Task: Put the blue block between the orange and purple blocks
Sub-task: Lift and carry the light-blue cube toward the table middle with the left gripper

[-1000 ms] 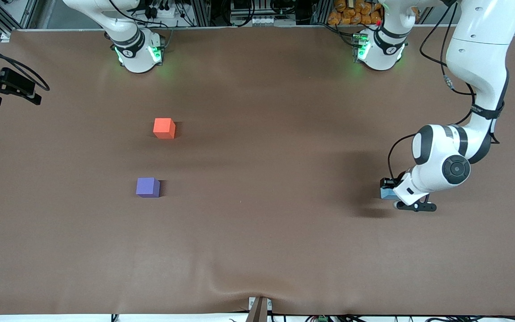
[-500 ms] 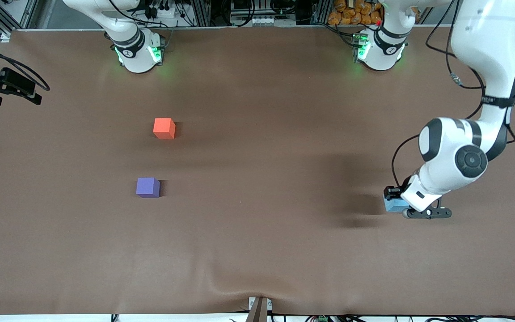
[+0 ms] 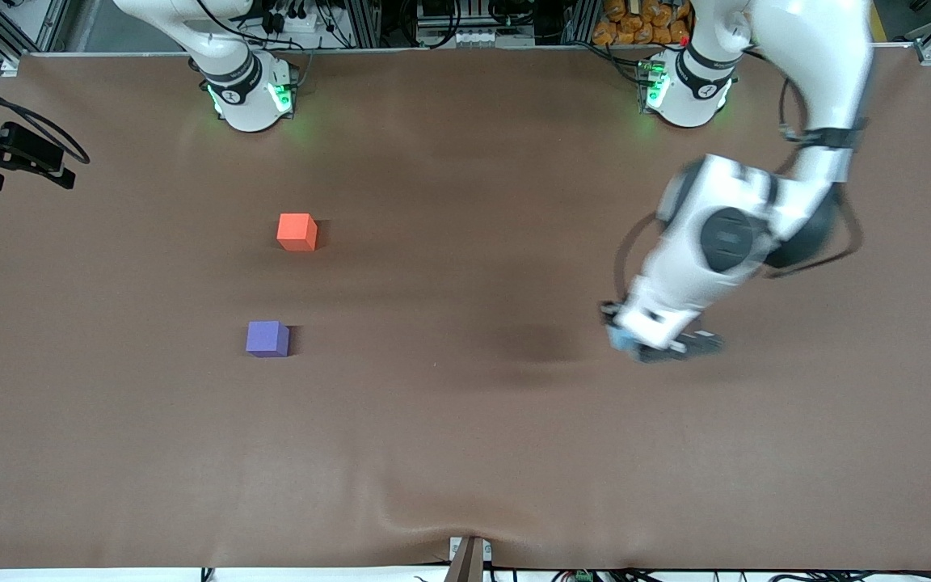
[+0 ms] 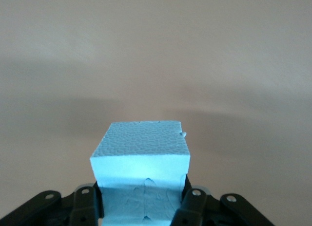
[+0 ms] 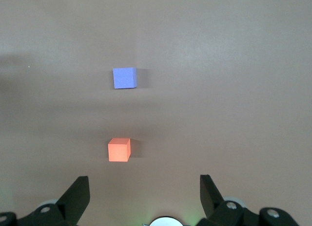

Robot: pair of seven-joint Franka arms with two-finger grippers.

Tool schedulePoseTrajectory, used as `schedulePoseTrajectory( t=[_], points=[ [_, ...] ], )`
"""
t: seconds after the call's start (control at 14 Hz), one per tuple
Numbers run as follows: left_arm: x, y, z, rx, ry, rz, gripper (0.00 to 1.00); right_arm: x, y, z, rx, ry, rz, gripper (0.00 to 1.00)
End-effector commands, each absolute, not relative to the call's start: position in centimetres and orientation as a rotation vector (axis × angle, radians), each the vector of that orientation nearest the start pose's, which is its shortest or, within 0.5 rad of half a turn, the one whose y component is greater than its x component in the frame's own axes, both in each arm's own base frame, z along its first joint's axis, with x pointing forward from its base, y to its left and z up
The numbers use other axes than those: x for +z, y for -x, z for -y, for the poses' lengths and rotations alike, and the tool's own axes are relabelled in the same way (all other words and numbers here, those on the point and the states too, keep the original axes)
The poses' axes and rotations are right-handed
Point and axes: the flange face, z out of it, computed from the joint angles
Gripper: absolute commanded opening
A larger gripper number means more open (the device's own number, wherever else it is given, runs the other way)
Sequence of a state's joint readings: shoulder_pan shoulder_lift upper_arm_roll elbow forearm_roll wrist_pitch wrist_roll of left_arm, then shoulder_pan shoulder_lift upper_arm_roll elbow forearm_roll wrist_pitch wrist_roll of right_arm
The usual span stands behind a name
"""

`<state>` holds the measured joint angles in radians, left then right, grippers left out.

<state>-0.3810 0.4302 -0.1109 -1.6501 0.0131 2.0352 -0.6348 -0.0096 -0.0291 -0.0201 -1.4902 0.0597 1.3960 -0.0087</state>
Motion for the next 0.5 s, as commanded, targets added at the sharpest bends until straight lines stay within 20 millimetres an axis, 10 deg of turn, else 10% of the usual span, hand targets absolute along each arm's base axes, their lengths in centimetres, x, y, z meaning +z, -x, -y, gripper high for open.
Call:
schedulePoseTrajectory(
  t=[0.0, 0.21, 0.43],
  points=[
    [34.1, -57.0, 39.0, 0.100, 3.126, 0.285, 0.25, 66.6, -52.7, 1.3, 0.104, 3.060, -0.021, 1.00],
    [30.7, -52.8, 48.5, 0.107, 3.122, 0.283, 0.25, 66.6, -52.7, 1.3, 0.104, 3.060, -0.021, 1.00],
    [28.3, -49.9, 52.8, 0.103, 3.135, 0.176, 0.25, 66.5, -52.8, 1.3, 0.107, 3.060, -0.021, 1.00]
  ],
)
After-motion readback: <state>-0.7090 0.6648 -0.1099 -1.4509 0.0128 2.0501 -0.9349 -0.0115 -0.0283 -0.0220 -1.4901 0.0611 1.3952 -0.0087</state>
